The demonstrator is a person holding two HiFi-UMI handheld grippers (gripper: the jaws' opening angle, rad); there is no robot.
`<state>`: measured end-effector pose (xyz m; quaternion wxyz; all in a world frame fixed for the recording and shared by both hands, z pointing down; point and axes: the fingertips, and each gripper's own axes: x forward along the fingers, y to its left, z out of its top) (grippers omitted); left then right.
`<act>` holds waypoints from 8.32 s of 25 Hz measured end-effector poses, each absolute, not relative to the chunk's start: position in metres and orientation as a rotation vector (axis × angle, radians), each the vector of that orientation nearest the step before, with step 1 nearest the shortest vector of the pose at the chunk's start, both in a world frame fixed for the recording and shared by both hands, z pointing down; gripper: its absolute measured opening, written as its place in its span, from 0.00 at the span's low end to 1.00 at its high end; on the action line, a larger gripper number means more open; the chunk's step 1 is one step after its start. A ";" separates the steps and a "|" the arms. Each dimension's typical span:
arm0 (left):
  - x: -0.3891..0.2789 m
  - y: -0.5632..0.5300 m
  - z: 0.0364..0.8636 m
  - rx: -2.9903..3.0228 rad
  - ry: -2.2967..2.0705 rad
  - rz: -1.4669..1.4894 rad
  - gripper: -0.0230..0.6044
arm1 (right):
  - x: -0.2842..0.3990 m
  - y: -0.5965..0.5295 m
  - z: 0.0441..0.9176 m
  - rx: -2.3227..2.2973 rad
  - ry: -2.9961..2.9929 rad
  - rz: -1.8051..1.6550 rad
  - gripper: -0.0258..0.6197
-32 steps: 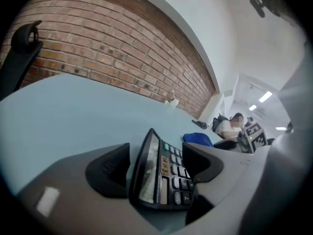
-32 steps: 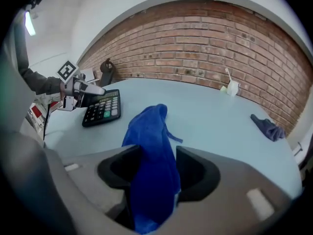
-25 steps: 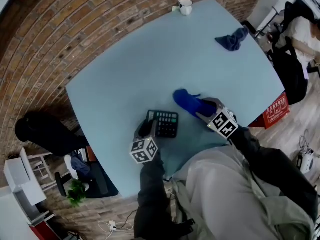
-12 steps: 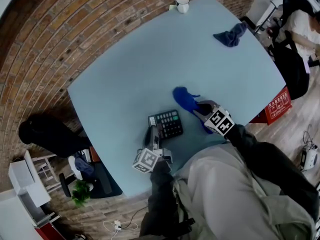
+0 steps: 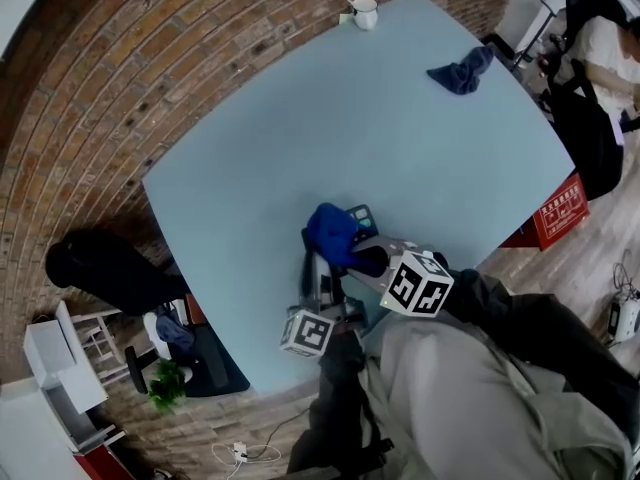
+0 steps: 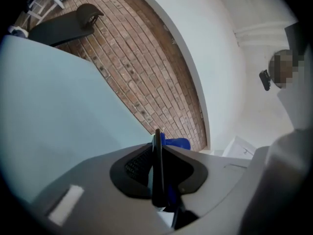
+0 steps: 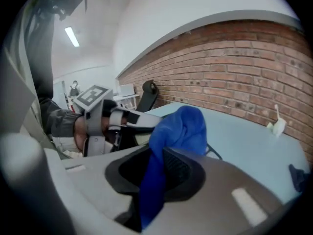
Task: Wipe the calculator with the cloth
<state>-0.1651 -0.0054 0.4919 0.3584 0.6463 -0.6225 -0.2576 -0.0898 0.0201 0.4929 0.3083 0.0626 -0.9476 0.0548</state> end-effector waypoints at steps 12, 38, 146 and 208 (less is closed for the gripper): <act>-0.127 -0.009 0.420 1.941 -1.707 -0.498 0.12 | -0.078 -0.008 0.429 0.293 -2.596 0.096 0.17; -0.076 0.001 0.403 2.384 -1.763 0.029 0.11 | -0.067 -0.048 0.376 0.363 -2.654 0.000 0.16; -0.180 0.006 0.365 1.443 -1.086 -1.651 0.11 | -0.018 -0.040 0.331 0.556 -2.720 -0.347 0.15; -0.157 0.015 0.318 2.056 -1.714 -1.030 0.11 | -0.057 0.020 0.344 0.040 -2.681 0.425 0.14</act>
